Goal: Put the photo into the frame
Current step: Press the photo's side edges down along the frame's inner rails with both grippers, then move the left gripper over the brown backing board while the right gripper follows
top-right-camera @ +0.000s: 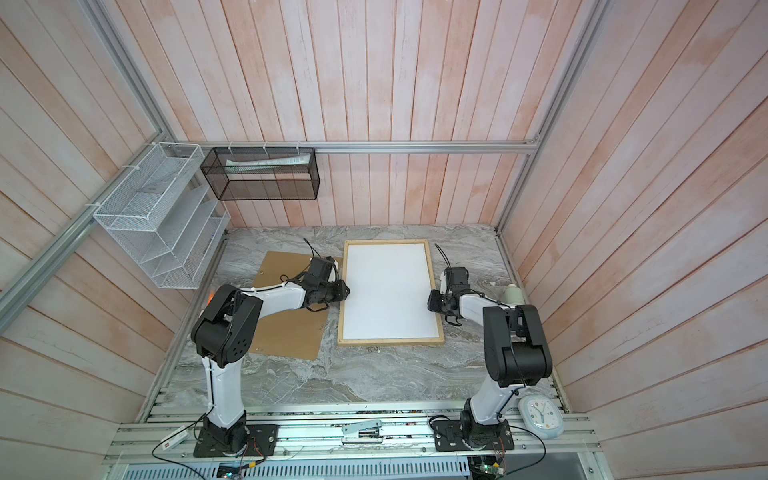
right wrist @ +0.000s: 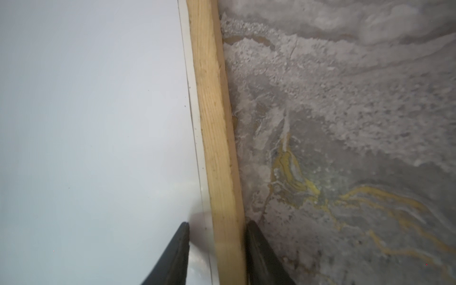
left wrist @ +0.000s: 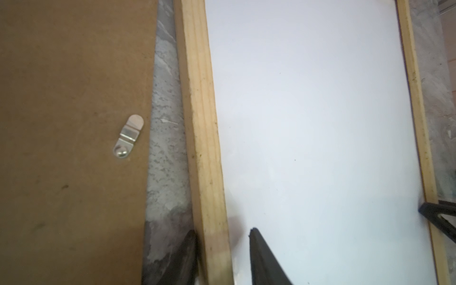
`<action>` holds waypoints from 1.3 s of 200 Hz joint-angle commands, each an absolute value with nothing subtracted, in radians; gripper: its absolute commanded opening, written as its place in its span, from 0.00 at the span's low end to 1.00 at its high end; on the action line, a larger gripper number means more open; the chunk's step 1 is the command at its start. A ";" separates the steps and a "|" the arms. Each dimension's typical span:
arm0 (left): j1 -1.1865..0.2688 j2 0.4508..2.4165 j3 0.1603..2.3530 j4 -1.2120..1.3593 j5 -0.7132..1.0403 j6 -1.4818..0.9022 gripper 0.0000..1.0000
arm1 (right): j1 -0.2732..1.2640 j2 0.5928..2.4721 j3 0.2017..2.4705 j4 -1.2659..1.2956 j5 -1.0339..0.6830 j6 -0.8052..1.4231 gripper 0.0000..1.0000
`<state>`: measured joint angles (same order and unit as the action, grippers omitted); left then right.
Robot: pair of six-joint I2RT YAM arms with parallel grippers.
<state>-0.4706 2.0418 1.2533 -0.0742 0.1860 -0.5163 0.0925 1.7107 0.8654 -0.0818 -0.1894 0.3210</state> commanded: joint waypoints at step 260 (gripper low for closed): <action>-0.479 1.635 1.049 -0.388 -0.154 -0.494 0.52 | 0.060 1.307 0.713 -0.134 -0.266 0.397 0.50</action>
